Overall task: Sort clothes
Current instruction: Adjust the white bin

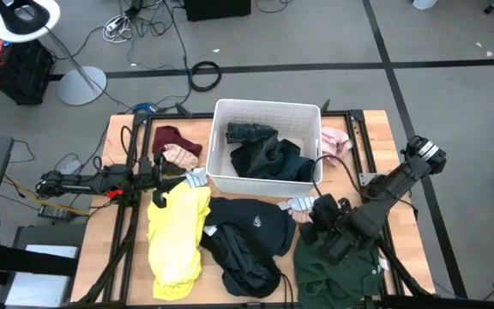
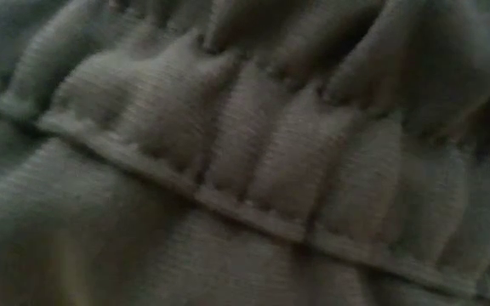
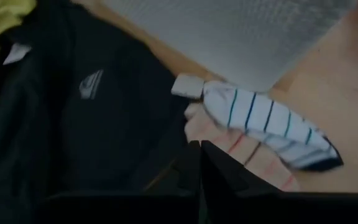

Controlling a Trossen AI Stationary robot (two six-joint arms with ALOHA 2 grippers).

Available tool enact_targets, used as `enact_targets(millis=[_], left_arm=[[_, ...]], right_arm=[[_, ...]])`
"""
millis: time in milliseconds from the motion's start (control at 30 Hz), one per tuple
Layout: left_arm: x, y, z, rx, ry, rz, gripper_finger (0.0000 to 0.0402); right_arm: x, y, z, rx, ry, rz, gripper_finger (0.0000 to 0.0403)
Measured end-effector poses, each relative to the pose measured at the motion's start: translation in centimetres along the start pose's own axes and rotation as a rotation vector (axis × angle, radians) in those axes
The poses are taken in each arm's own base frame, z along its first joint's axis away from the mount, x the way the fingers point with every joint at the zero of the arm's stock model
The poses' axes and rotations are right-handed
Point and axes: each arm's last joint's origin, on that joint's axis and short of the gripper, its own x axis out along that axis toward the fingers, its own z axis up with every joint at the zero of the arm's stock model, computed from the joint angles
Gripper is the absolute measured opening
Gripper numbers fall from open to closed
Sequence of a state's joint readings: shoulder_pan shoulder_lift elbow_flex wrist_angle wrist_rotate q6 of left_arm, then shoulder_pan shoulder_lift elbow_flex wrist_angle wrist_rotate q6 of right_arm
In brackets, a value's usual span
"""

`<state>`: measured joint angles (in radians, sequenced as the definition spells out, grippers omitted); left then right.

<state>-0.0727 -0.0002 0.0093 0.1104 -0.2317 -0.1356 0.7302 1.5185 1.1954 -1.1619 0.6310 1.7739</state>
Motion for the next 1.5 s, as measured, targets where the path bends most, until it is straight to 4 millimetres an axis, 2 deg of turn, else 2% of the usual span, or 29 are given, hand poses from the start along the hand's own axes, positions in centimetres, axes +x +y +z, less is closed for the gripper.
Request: enact_targets(millis=[300,733,1100,1500], left_arm=[[0.0,0.0,0.0,0.000,0.000,0.000,0.0137],[0.0,0.0,0.0,0.000,0.000,0.000,0.0137],[0.0,0.0,0.0,0.000,0.000,0.000,0.0137],[0.0,0.0,0.0,0.000,0.000,0.000,0.0137]], right_arm=[[5.6,0.8,0.8,-0.055,0.041,0.119,0.0002],[11.6,-1.3,4.4,-0.118,0.167,0.106,0.0001],[14.7,-2.1,10.2,-0.095,0.128,0.213,0.0000],[15.3,-0.9,12.8,-0.031,-0.008,0.390,0.0000]])
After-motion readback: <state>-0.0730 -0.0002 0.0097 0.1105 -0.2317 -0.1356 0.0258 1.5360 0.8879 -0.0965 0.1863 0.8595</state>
